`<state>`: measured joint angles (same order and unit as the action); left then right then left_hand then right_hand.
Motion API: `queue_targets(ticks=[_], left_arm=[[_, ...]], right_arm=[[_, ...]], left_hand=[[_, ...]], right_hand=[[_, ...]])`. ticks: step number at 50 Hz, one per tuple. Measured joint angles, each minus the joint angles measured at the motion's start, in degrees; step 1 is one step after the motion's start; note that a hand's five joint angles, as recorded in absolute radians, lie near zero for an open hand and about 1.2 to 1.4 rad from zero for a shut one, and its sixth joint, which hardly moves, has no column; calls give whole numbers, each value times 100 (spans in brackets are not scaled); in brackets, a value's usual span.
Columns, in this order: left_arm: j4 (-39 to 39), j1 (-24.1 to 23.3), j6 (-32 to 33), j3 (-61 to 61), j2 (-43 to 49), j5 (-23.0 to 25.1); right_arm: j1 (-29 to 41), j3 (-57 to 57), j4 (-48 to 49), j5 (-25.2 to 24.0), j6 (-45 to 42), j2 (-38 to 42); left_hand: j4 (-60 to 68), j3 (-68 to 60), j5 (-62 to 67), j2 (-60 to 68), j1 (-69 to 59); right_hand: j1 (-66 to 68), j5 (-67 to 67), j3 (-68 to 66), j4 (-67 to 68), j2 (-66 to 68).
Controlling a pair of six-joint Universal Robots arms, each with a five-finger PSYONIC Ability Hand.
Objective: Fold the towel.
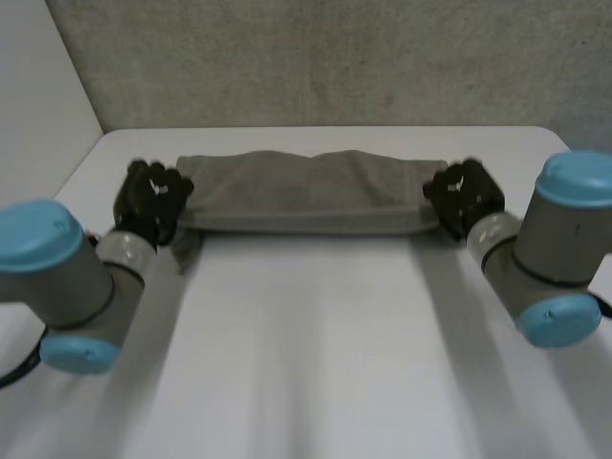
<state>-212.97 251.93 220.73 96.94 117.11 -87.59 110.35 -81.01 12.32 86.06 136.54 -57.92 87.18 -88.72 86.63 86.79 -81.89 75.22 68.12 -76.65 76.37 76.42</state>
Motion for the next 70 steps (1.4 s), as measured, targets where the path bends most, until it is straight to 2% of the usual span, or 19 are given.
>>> queue_targets(ticks=[7, 12, 23, 32, 46, 48, 50, 53, 63, 70], left_arm=[[-574, 1, 853, 683, 174, 153], [-830, 4, 1054, 775, 266, 219], [-1255, 13, 1037, 705, 574, 228], [-1556, 53, 1002, 623, 475, 206], [-1502, 197, 994, 313, 121, 232], [-1489, 208, 994, 344, 201, 234], [-1486, 209, 998, 379, 294, 235], [-1482, 205, 1012, 434, 452, 235], [-1338, 248, 996, 465, 664, 232], [-840, 422, 974, 543, 510, 235]], right_arm=[[-15, -718, 53, 41, 35, 0], [-16, -871, 74, 55, 169, -35], [-140, -796, 34, 18, 974, 22], [-378, -784, 38, -44, 1195, 7], [-494, -821, 87, -39, 1196, -51], [-489, -822, 88, -39, 1195, -46], [-487, -822, 88, -36, 1194, -40], [-488, -816, 91, -28, 1192, -28], [-493, -787, 113, 18, 1224, -20], [-489, -784, 115, 38, 1268, -22]], left_hand=[[0, -1, 0, 0, 0], [0, -1, 0, 0, 0], [0, -1, 0, 0, 0], [0, -2, 0, 0, 0], [-39, 125, -9, -27, -146], [-1861, 1946, -1636, -1738, 1351], [-3033, 3182, -2871, -2956, 2520], [-4135, 4283, -4087, -4070, 3607], [-4288, 4500, -4391, -4262, 3803], [-4434, 4644, -4510, -4394, 3937]], right_hand=[[0, 0, 0, 0, 0], [0, 0, 0, 0, 0], [-553, -852, 705, -686, -692], [-26, -163, 25, 12, -110], [9, -78, -25, 29, -80], [28, -64, -26, 29, -62], [28, -64, -26, 29, -61], [29, -64, -26, 29, -62], [29, -64, -26, 29, -61], [29, -64, -26, 29, -62]])
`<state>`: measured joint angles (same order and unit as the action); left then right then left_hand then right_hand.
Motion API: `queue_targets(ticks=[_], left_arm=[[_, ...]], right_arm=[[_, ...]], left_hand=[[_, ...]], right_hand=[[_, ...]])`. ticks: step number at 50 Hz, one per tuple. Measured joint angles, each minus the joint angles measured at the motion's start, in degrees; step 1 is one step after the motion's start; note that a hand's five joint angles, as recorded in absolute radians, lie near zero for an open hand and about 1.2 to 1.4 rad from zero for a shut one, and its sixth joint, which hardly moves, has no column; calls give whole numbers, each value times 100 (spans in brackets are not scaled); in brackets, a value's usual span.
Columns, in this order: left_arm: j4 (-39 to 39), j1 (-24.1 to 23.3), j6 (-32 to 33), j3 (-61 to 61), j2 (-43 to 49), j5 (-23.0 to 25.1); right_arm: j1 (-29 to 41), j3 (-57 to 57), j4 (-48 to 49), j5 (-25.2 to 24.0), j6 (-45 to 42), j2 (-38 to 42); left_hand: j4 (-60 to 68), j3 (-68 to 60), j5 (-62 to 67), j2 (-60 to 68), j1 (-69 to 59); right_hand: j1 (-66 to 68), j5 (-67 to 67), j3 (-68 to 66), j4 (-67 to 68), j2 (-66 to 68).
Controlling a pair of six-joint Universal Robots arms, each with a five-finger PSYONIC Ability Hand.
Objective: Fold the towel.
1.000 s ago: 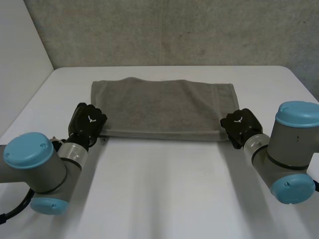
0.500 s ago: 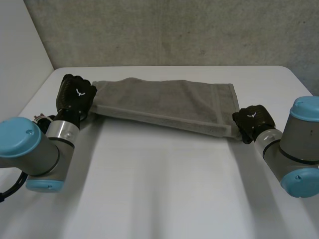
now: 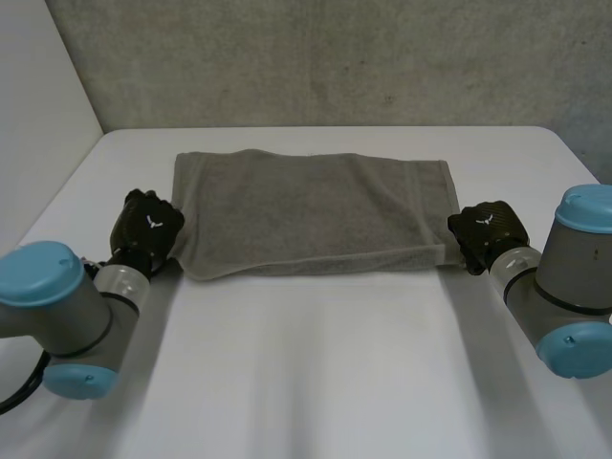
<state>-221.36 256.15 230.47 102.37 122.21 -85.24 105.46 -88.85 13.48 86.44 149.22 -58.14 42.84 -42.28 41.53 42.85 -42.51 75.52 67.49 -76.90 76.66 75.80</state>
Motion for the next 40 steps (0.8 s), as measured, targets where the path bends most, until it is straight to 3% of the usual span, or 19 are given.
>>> queue_targets(ticks=[5, 10, 15, 28, 40], left_arm=[[427, 113, -4, 105, -304, 63], [1032, 240, -29, 178, -695, 377], [1506, 384, -217, 187, -934, 677], [1692, 534, -1423, -81, -687, 875], [1640, 439, -2000, -586, -120, 817]], right_arm=[[1, 0, 0, -1, 3, 2], [1, 5, 1, -4, 3, 7], [2, 7, 0, -5, 2, 15], [42, 2, 5, -2, 1, 34], [32, -13, 6, 4, 1, 37]], left_hand=[[-718, 689, -696, -715, 661], [-1904, 1908, -1902, -1864, 1862], [-2309, 2306, -2351, -2296, 2243], [-2369, 2352, -2422, -2386, 2290], [-2190, 2128, -1998, -2174, 2163]], right_hand=[[0, 0, 0, 0, 0], [0, 0, 0, 0, 0], [0, 0, 0, 0, 0], [0, 0, 0, 0, 0], [0, 0, 0, 0, 0]])
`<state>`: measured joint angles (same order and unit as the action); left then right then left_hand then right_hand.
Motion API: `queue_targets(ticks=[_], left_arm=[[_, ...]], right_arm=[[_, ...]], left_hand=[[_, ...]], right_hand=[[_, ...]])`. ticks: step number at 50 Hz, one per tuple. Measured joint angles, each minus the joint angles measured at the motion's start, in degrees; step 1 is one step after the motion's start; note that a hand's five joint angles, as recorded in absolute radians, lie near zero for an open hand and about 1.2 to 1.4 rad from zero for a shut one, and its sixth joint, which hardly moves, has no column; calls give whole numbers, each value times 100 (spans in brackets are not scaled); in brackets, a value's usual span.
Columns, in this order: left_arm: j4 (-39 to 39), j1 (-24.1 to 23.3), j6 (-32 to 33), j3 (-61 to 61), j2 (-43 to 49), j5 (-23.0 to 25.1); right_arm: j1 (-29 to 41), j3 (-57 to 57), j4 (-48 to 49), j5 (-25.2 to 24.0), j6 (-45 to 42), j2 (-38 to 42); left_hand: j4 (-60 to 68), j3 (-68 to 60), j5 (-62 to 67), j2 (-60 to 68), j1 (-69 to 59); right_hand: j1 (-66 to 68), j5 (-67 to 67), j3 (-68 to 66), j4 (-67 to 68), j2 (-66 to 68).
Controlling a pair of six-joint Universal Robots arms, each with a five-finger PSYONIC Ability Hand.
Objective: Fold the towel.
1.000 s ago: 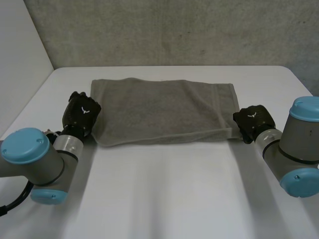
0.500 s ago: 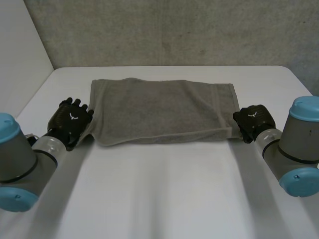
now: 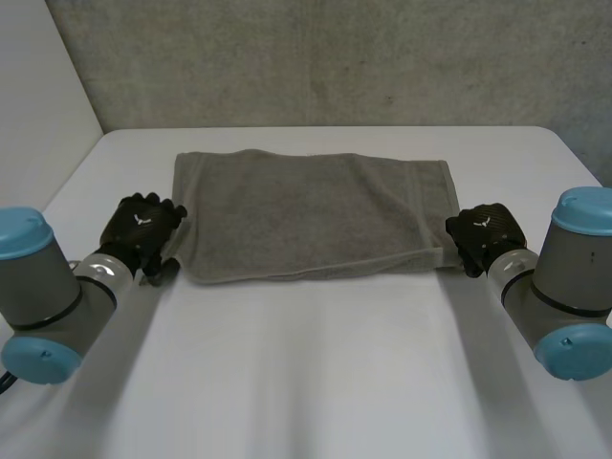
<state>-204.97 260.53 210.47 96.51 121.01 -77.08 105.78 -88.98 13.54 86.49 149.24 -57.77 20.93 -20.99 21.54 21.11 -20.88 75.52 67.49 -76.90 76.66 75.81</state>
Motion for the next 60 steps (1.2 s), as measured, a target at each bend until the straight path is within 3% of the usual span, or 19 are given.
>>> queue_targets(ticks=[4, 8, 12, 15, 26, 41, 45, 49, 51, 60], left_arm=[[-8, -45, -78, -115, 136, -15], [-19, -77, -154, -237, 250, -25], [-20, -84, -266, -340, 336, -28], [-20, -81, -319, -375, 366, -28], [-11, -48, -335, -252, 247, -25], [-22, -26, -278, 104, -10, 2], [-29, -14, -277, 98, -17, 1], [-33, 1, -244, 86, -9, -3], [-34, 7, -187, 83, -9, -9], [-17, 27, 827, 203, -491, -293]], right_arm=[[-10, -6, 0, 0, 1, 1], [-24, -11, 0, 0, 24, 2], [-31, -4, -3, 0, 114, -2], [-32, 13, -13, -5, 205, -5], [-57, 116, -98, -41, 326, -1], [-247, 407, -512, -263, 322, 71], [-269, 468, -617, -341, 327, 117], [-285, 512, -624, -386, 328, 181], [-294, 531, -613, -401, 330, 199], [-454, 590, -589, -457, 407, -348]], left_hand=[[647, -620, 602, 602, -668], [2901, -2844, 2652, 2788, -2847], [5921, -5875, 5670, 5784, -5794], [6540, -6619, 6254, 6434, -6015], [6572, -6712, 6260, 6435, -6015], [6572, -6731, 6260, 6435, -6015], [6572, -6732, 6260, 6435, -6015], [6572, -6732, 6260, 6435, -6015], [6572, -6732, 6260, 6435, -6015], [6573, -6737, 6260, 6435, -6015]], right_hand=[[0, 0, 0, 0, 0], [0, 0, 0, 0, 0], [0, 0, 0, 0, 0], [0, -24, 11, -4, -1], [-1984, -2175, 2080, -2036, -1896], [-2613, -2835, 2691, -2638, -2440], [-2390, -2585, 2527, -2493, -2336], [-317, -516, 519, -479, -371], [-2, -117, 93, -68, -55], [-2, -86, 19, -1, -55]])
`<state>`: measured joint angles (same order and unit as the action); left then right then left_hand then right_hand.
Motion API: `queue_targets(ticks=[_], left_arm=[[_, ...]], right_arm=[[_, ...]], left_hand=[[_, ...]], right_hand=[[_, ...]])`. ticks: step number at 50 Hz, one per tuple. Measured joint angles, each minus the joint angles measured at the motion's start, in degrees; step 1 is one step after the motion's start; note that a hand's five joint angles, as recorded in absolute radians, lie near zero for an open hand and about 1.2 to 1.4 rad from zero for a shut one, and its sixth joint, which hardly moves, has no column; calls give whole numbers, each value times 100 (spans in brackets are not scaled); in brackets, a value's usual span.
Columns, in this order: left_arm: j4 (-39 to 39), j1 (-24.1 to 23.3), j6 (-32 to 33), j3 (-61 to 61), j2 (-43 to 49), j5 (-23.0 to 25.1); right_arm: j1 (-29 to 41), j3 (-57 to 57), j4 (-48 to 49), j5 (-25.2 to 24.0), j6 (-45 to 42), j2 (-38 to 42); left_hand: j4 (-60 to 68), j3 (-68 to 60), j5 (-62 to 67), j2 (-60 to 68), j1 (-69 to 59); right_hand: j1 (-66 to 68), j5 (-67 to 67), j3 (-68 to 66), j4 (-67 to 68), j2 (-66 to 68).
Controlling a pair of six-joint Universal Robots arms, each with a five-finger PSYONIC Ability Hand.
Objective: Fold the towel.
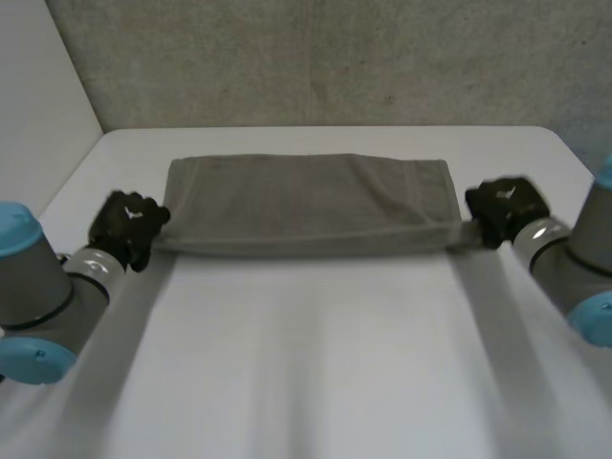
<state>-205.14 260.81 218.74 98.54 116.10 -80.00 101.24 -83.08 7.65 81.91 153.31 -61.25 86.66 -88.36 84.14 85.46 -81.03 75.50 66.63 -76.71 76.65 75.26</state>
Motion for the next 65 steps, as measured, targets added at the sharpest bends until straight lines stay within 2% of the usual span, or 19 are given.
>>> queue_targets(ticks=[5, 11, 20, 27, 33, 35, 41, 45, 50, 59, 65], left_arm=[[14, -5, 701, 93, -788, -223], [83, -21, 1009, 132, -1586, -266], [544, -55, 1179, 848, -2082, -152], [867, 57, 1629, 1785, -2323, 137], [1016, 228, 1861, 2446, -2817, 372], [1076, 271, 1878, 2595, -3076, 475], [1128, 353, 1849, 2534, -3402, 777], [1119, 378, 1826, 2197, -3067, 920], [1134, 285, 1826, 1445, -1965, 945], [1154, -41, 1818, -531, 193, 657], [1161, -238, 1749, -1816, 1124, 372]], right_arm=[[-74, 47, -51, -24, 163, -867], [-117, 179, -397, -142, 112, -1576], [-204, -159, -1543, -307, -772, -1884], [-366, -908, -1737, -409, -1274, -2222], [-736, -1440, -1802, -848, -1339, -2806], [-902, -1568, -1890, -1135, -1327, -3053], [-1200, -1578, -2038, -1669, -1304, -3277], [-1237, -1406, -2001, -1796, -1314, -2992], [-1044, -851, -1787, -1671, -1339, -2038], [-364, 717, -1520, -962, -1283, -207], [-64, 1560, -1148, -495, -1144, 598]], left_hand=[[0, -3, 0, 81, 0], [0, -5, -4, 81, 0], [0, -7, -4, 81, 0], [0, -11, -4, 81, 0], [0, -12, -4, 81, 0], [0, -12, -4, 81, 0], [0, -13, -4, 81, 0], [0, -14, -4, 81, 0], [0, -16, -4, 81, 0], [0, -22, -4, 81, 0], [0, -24, -4, 81, 0]], right_hand=[[3, 0, 0, 0, 0], [15, 4, 0, 0, 0], [30, 22, -1, 0, 0], [30, 22, -1, 0, 0], [30, 22, 0, 0, 0], [30, 22, 0, 0, 0], [30, 22, 0, 0, 0], [31, 22, 0, 0, 0], [36, 22, 0, 0, 0], [49, 22, 0, 0, 0], [51, 22, 0, 0, 0]])
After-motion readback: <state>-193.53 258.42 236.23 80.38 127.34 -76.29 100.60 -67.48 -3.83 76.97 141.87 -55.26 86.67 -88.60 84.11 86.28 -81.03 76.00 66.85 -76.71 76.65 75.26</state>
